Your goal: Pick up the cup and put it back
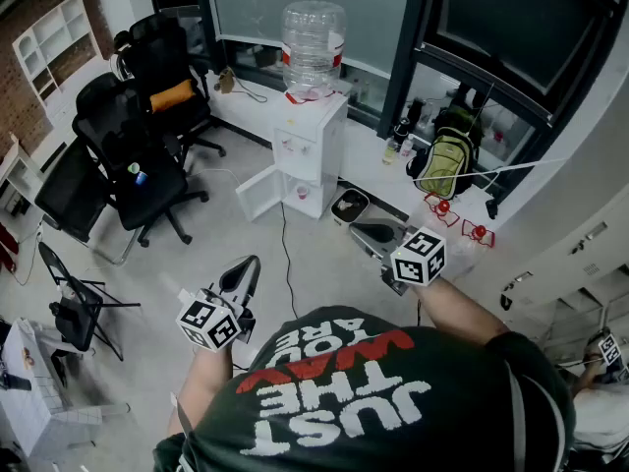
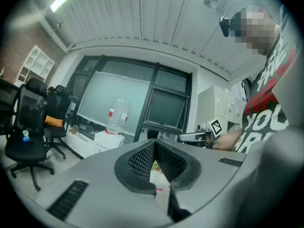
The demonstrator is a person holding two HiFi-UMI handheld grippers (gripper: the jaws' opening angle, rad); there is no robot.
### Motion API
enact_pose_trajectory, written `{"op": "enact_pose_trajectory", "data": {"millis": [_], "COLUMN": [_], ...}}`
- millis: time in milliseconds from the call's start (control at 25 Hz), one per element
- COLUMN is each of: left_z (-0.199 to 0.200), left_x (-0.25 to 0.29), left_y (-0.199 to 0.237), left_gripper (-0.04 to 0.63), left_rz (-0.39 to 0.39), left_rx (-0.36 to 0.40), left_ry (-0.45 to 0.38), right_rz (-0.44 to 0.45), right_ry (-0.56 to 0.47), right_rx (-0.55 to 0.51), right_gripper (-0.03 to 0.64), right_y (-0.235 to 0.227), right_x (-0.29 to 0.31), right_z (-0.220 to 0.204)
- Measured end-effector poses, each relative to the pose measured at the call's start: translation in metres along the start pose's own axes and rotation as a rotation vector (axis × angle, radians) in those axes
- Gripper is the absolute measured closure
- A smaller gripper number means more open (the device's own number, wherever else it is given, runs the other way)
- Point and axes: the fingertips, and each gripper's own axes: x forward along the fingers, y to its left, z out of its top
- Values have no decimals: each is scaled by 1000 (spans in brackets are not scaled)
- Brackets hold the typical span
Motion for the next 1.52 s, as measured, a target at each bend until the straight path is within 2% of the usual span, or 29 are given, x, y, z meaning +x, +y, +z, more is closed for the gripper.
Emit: {"op": "enact_pose_trajectory", "data": {"millis": [640,920,1520], "left_z": [-5,-8,-17], "left_x": [-1,11,105], "left_y": [-11,-19,-86], "left_gripper": [588,588,586], "left_rz": [-25,-24,-29], "left_rx": [-9,-12,14], "left_ry": [17,35,46], "right_rz": [-8,-34,2], "right_ry": [12,-2,-47], "right_rx": [-13,5,-33], "right_gripper": [584,584,583], "right_y": [7,-7,-79], "right_x": [-6,-20,-95], "right_z": [-4,-6,2]}}
